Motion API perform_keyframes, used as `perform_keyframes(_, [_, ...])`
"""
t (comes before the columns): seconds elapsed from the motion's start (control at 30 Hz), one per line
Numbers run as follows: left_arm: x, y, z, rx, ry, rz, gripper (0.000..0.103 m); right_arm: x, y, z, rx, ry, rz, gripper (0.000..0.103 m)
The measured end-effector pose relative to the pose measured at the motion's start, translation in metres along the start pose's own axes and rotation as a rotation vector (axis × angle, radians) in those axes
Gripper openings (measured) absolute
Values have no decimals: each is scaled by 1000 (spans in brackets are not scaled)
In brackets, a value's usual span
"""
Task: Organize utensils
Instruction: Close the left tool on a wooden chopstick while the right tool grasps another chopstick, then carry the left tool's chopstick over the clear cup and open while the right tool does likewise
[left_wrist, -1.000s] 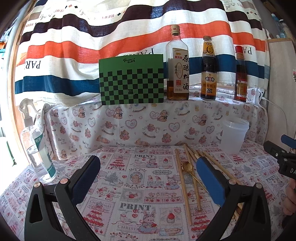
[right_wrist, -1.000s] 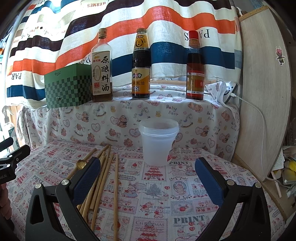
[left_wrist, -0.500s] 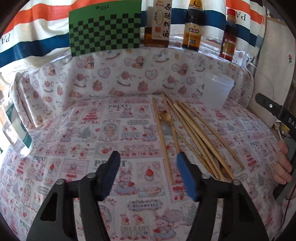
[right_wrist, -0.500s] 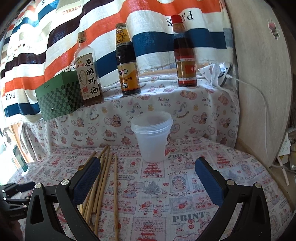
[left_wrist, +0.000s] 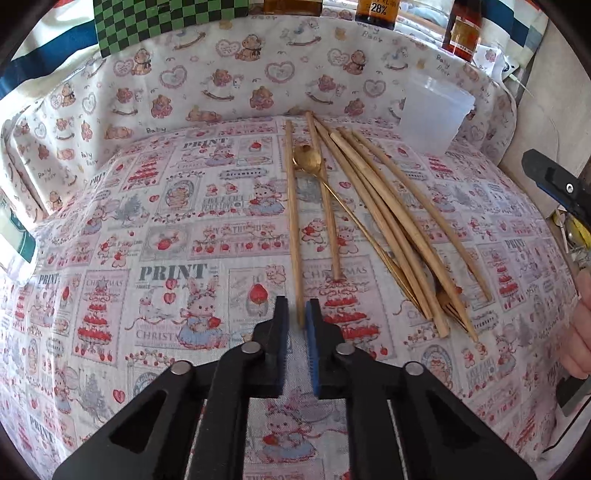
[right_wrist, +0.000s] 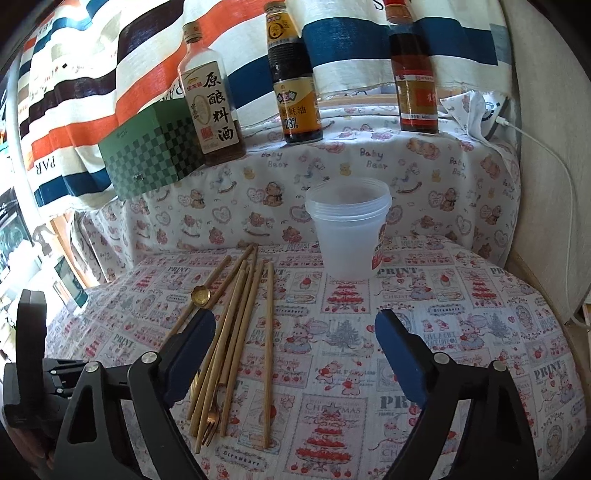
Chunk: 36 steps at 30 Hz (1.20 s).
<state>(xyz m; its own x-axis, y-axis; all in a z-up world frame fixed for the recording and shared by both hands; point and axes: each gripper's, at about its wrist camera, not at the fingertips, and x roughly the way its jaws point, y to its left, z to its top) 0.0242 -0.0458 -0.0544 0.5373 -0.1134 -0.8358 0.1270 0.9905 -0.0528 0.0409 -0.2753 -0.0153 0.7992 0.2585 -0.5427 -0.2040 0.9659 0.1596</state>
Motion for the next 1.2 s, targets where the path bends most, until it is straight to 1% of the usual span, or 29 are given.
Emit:
perform_keyframes(0.07, [0,6,1,-32,-8,-36,4,4,3,-1,-16,55,6,80])
perform_keyframes(0.1, [0,9,2,-47,-17,-51,3,9,7,-4,-34,102,4,77])
perform_keyframes(0.17, [-5,15,6,-63,-57,-56,3,25,16,-13,-75,222,1,58])
perform_keyframes(0.23, [-16,18,10,-76,-115,-58,3,38,25,-24,-107,302,9,50])
perform_keyframes(0.27, [-24,20,13,-84,-144,-62,3,42,28,-28,-119,327,6,48])
perform_keyframes(0.33, [-42,22,19,-102,-219,-64,3,46,34,-35,-147,350,-25,44])
perform_keyframes(0.43, [-72,25,29,-114,-364,-33,3,50,39,-46,-161,402,-39,31])
perform_keyframes(0.5, [-91,28,35,-128,-440,-36,3,49,44,-48,-195,386,-79,16])
perform_keyframes(0.53, [-99,29,37,-135,-469,-41,3,48,46,-49,-199,381,-76,6])
perform_keyframes(0.6, [-114,32,42,-141,-512,-41,3,47,44,-47,-178,387,-38,6])
perform_keyframes(0.63, [-119,32,44,-138,-525,-38,3,44,41,-44,-157,377,-20,6])
perform_keyframes(0.67, [-124,32,46,-131,-537,-31,3,40,37,-40,-133,342,-15,6])
perform_keyframes(0.77, [-133,31,48,-127,-560,-12,3,13,31,-25,-110,179,-27,6])
perform_keyframes(0.87, [-133,32,50,-136,-537,-17,3,-14,22,-12,-76,53,29,6])
perform_keyframes(0.93, [-132,31,50,-126,-522,-28,3,-29,14,-3,-45,2,63,6])
perform_keyframes(1.0, [-127,24,52,-87,-490,-15,3,-36,12,10,-31,-12,89,6])
perform_keyframes(1.03, [-125,22,53,-80,-479,-16,3,-40,14,17,-41,-19,84,6])
perform_keyframes(1.1, [-120,20,57,-80,-475,-32,3,-50,21,30,-54,-49,64,6])
perform_keyframes(1.2, [-115,19,66,-99,-483,-45,3,-55,33,54,-81,-58,51,6])
